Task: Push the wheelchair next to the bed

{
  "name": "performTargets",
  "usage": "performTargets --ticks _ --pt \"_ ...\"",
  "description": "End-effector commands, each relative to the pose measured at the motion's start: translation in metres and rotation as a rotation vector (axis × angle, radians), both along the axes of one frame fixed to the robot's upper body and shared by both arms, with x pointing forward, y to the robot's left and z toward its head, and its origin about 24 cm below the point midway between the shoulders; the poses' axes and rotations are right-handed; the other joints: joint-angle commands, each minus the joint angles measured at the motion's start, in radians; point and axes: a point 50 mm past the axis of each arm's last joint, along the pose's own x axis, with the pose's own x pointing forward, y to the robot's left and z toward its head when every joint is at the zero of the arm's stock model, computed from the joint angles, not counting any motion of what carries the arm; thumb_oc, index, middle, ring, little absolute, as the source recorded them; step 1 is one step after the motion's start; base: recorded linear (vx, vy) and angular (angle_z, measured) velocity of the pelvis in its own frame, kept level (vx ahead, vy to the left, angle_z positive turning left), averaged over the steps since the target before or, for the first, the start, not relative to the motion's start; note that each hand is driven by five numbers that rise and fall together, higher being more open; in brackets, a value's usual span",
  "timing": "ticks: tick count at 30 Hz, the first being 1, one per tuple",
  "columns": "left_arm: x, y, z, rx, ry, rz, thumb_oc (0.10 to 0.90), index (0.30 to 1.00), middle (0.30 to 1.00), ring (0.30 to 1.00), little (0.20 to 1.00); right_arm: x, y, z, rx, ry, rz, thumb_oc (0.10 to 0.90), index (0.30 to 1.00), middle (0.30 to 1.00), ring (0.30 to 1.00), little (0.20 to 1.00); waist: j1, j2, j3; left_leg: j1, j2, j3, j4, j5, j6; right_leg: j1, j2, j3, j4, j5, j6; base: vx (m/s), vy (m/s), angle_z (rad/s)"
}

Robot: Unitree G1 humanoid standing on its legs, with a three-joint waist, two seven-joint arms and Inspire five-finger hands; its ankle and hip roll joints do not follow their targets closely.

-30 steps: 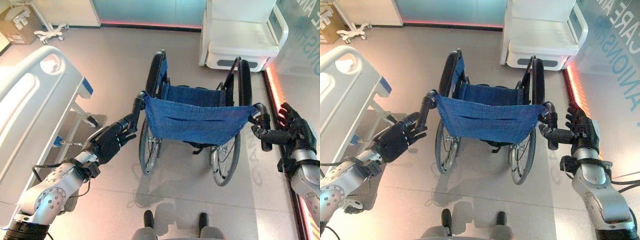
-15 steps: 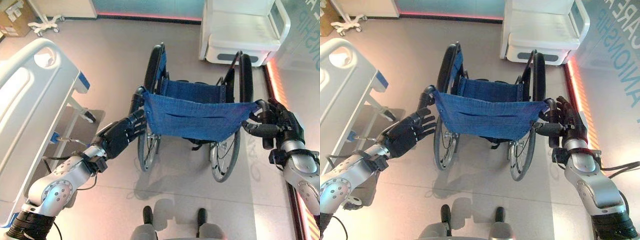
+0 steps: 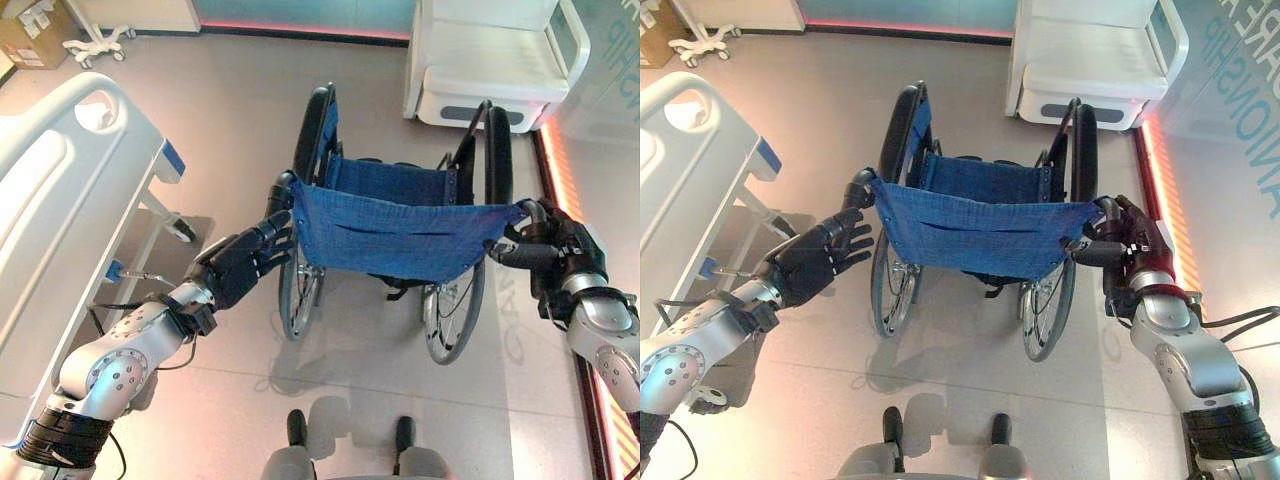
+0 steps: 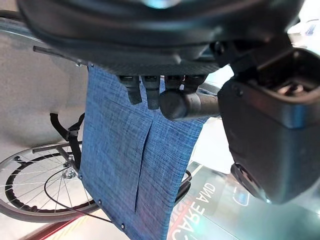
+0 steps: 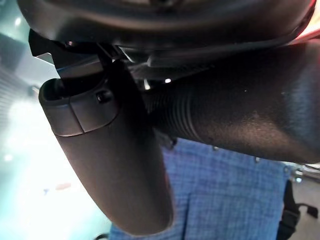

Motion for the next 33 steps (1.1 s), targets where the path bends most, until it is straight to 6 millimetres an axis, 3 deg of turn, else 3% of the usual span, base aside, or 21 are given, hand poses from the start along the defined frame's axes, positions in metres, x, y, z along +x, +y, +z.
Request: performTargets --ticks 1,2,3,19,27,33 --pt "0.022 0.0 0.056 0.04 -0.245 -0.018 0.8 0.9 0.9 0.9 0.9 0.014 -0.008 0.036 -0.117 -0.102 -0.075 0.665 0.698 0.698 0.698 0.698 0.01 0.017 -0.031 -0.009 -0.041 -0.002 0.003 -0.038 0.02 -0.045 0.031 -0.007 0.05 0.005 -0.043 0.0 0.0 0.0" --pt "0.023 0.0 0.056 0.043 -0.241 -0.017 0.8 0.9 0.9 0.9 0.9 0.014 -0.008 0.036 -0.121 -0.101 -0.073 0.579 0.568 0.568 0.568 0.568 0.01 0.017 -0.03 -0.01 -0.041 -0.003 0.003 -0.037 0.02 -0.046 0.031 -0.006 0.051 0.005 -0.044 0.0 0.0 0.0" --pt "0.024 0.001 0.056 0.05 -0.237 -0.016 0.8 0.9 0.9 0.9 0.9 0.015 -0.008 0.037 -0.128 -0.099 -0.069 0.4 0.3 0.3 0.3 0.3 0.009 0.018 -0.028 -0.01 -0.041 -0.002 0.003 -0.036 0.02 -0.048 0.032 -0.005 0.052 0.004 -0.044 0.0 0.0 0.0" --pt "0.045 0.001 0.07 0.098 -0.246 -0.054 0.8 0.9 0.9 0.9 0.9 0.03 -0.006 0.058 -0.188 -0.112 -0.002 0.4 0.3 0.3 0.3 0.3 -0.009 0.02 0.005 -0.023 -0.049 -0.013 0.006 -0.033 0.025 -0.077 0.036 0.021 0.073 0.006 -0.045 0.0 0.001 0.0" --pt "0.051 -0.01 0.068 0.113 -0.216 -0.131 0.8 0.9 0.9 0.9 0.9 0.036 -0.001 0.063 -0.193 -0.119 0.023 0.4 0.3 0.3 0.3 0.3 -0.018 0.019 0.019 -0.031 -0.052 -0.013 0.009 -0.032 0.029 -0.09 0.039 0.032 0.08 0.007 -0.046 0.0 0.0 0.0" --pt "0.054 -0.023 0.078 0.107 -0.245 -0.164 0.8 0.9 0.9 0.9 0.9 0.039 0.007 0.067 -0.197 -0.134 0.047 0.4 0.3 0.3 0.3 0.3 -0.023 0.022 0.033 -0.036 -0.055 -0.013 0.01 -0.03 0.031 -0.099 0.04 0.037 0.086 0.008 -0.047 -0.01 -0.003 -0.02"
